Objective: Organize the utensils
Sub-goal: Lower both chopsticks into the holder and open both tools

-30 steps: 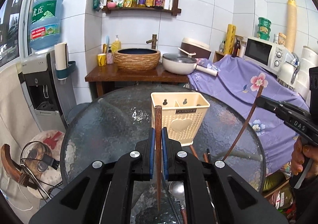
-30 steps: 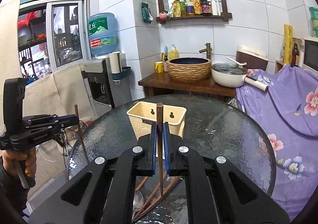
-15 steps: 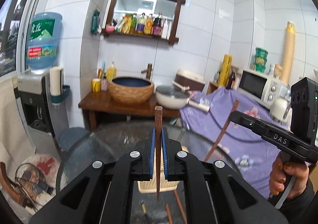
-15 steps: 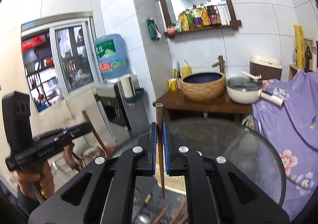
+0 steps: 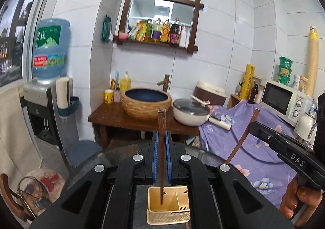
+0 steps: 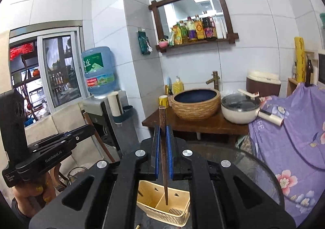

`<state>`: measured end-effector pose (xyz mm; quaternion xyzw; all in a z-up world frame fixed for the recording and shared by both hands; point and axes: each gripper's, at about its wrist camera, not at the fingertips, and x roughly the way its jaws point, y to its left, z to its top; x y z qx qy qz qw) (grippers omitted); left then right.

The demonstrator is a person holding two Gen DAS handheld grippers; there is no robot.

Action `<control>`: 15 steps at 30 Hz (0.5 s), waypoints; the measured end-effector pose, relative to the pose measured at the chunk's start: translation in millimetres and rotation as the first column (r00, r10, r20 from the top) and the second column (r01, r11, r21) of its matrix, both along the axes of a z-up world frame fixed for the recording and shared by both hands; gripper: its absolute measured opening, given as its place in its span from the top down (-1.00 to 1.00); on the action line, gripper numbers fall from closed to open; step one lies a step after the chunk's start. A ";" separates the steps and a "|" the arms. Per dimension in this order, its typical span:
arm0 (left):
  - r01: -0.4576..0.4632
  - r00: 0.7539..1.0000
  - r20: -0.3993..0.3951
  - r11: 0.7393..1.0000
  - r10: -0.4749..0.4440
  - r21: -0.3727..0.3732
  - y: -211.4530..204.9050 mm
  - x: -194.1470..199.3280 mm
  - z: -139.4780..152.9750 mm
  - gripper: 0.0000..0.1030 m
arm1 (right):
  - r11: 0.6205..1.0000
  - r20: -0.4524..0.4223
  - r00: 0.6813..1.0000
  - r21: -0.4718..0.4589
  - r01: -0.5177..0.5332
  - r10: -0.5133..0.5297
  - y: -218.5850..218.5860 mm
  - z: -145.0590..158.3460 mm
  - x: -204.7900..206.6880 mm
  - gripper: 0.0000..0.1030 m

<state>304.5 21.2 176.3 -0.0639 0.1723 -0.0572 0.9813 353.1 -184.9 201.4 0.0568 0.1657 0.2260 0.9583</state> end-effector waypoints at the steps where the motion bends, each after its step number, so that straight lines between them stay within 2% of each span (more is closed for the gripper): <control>1: 0.000 1.000 -0.014 1.000 0.000 -0.003 0.1 3.1 -7.9 0.87 | 1.000 -0.023 1.000 -0.008 0.004 -0.005 1.0 -13.0 6.1 0.86; 7: 0.005 0.993 -0.116 1.000 -0.006 -0.010 2.4 20.0 -57.9 0.87 | 1.000 -0.108 0.994 -0.009 0.004 -0.005 3.4 -63.1 19.5 0.86; 11: 0.008 0.986 -0.168 1.000 -0.009 -0.006 5.2 27.1 -82.7 0.87 | 1.000 -0.137 0.991 -0.009 0.006 -0.007 2.4 -79.9 24.8 0.86; 15: 0.006 0.980 -0.197 1.000 -0.009 -0.014 8.6 31.9 -95.2 0.87 | 1.000 -0.148 0.989 -0.012 0.021 -0.022 -0.9 -89.2 26.9 0.86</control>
